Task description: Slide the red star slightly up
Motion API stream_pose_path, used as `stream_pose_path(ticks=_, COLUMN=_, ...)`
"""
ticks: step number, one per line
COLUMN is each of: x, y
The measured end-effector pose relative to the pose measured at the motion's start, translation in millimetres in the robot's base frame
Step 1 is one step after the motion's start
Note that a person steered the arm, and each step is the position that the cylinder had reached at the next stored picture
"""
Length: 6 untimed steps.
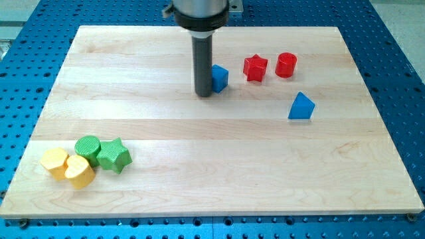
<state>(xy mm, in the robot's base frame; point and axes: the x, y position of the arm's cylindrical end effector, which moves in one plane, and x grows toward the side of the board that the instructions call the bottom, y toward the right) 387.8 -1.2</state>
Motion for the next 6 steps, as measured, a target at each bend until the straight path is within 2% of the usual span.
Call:
stream_pose_path(ticks=1, x=-20, y=24)
stream_pose_path(ticks=2, x=-18, y=18)
stream_pose_path(ticks=3, x=11, y=50)
stream_pose_path(ticks=4, x=-21, y=100)
stream_pose_path(ticks=5, x=-34, y=121)
stream_pose_path(ticks=6, x=-21, y=93)
